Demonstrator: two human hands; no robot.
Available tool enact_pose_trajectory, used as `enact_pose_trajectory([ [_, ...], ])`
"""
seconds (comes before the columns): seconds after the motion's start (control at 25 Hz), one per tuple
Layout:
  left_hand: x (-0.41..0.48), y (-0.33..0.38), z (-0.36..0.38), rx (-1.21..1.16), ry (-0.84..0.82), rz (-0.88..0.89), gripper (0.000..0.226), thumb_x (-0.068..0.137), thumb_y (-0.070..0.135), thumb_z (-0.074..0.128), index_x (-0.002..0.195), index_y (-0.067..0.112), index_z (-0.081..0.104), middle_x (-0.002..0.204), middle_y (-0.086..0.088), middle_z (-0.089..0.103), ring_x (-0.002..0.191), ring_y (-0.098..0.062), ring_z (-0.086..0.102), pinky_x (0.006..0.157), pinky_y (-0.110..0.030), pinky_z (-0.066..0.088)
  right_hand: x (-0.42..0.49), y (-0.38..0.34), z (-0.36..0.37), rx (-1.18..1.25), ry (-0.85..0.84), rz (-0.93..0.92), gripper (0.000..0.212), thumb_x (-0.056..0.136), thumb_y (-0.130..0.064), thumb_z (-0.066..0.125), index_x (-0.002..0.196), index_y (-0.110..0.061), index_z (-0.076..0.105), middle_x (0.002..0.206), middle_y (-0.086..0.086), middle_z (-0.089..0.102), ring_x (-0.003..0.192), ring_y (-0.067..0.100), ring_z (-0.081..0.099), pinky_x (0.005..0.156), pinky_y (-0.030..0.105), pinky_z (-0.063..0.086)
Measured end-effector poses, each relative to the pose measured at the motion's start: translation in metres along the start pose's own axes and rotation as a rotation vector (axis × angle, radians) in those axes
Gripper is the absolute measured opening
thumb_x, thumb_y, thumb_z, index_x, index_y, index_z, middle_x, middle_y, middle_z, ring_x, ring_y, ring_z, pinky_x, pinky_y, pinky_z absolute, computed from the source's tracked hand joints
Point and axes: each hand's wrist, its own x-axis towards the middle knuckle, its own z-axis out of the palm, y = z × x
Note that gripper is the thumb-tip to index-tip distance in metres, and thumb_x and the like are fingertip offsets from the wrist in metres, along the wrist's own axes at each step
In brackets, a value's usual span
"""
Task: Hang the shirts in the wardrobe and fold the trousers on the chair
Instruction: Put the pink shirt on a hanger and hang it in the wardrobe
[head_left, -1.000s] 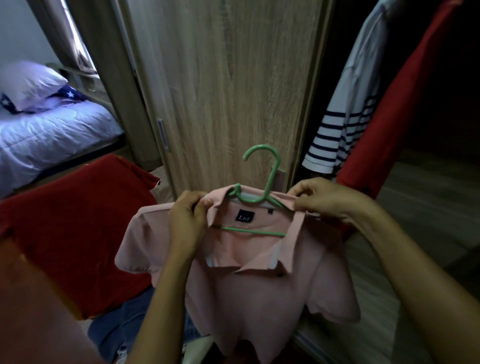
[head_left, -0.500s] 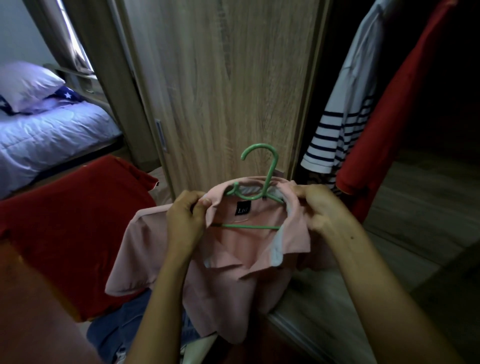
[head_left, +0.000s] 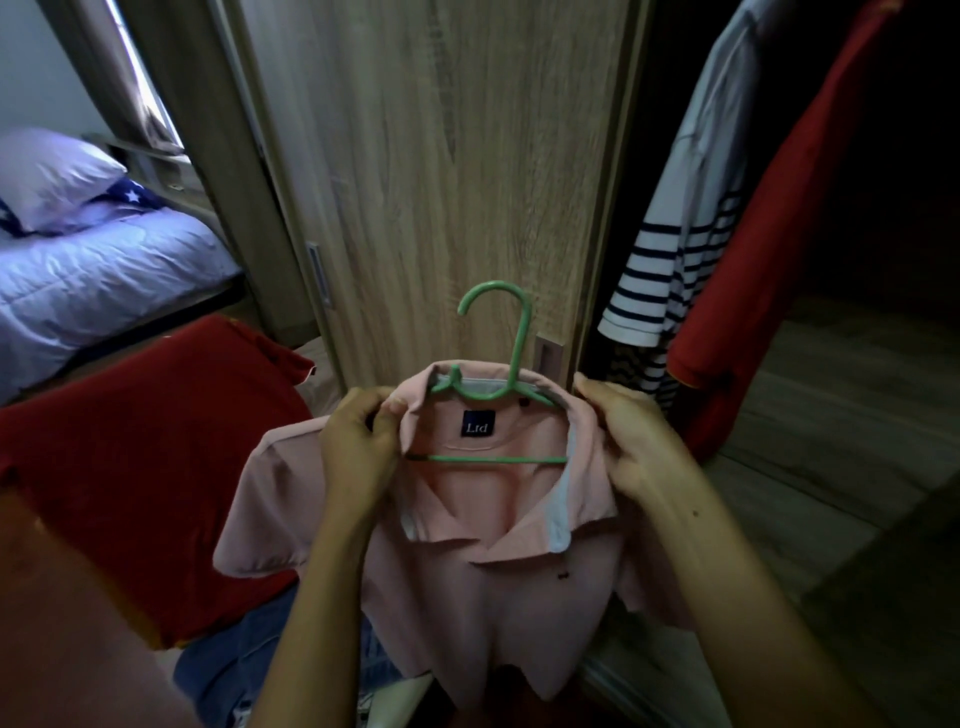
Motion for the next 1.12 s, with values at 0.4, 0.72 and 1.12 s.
enact_pose_trajectory([
  [0.4,0.002,0.009,0.003,-0.029,0.047,-0.046,0.012,0.091,0.01,0.056,0.087,0.012,0.067,0.082,-0.008,0.063,0.077,-0.015,0.054,0.065,-0.019,0.034,-0.022,0.03,0.02,0.017,0.061,-0.271,0.04,0.088,0.007,0.055,0.112,-0.023,0.043,0.085,0.001,0.065,0.084,0.018,0.063,0.085,0.045,0.05],
  [0.72,0.009,0.017,-0.003,-0.027,0.119,-0.013,0.027,0.086,0.022,0.05,0.09,0.004,0.069,0.082,-0.004,0.059,0.079,-0.016,0.054,0.067,-0.018,0.033,-0.025,0.061,0.024,-0.271,0.156,-0.599,0.052,0.089,-0.013,0.06,0.13,-0.022,0.029,0.079,-0.009,0.06,0.069,-0.005,0.058,0.067,0.017,0.047],
  [1.12,0.018,0.011,-0.017,-0.067,0.121,0.013,0.017,0.088,0.02,0.051,0.086,0.012,0.066,0.084,-0.003,0.06,0.082,-0.019,0.056,0.073,-0.028,0.041,-0.028,0.017,0.009,-0.613,0.42,-0.969,0.031,0.091,-0.03,0.044,0.115,-0.015,0.058,0.108,-0.008,0.048,0.107,0.02,0.047,0.089,0.028,0.036],
])
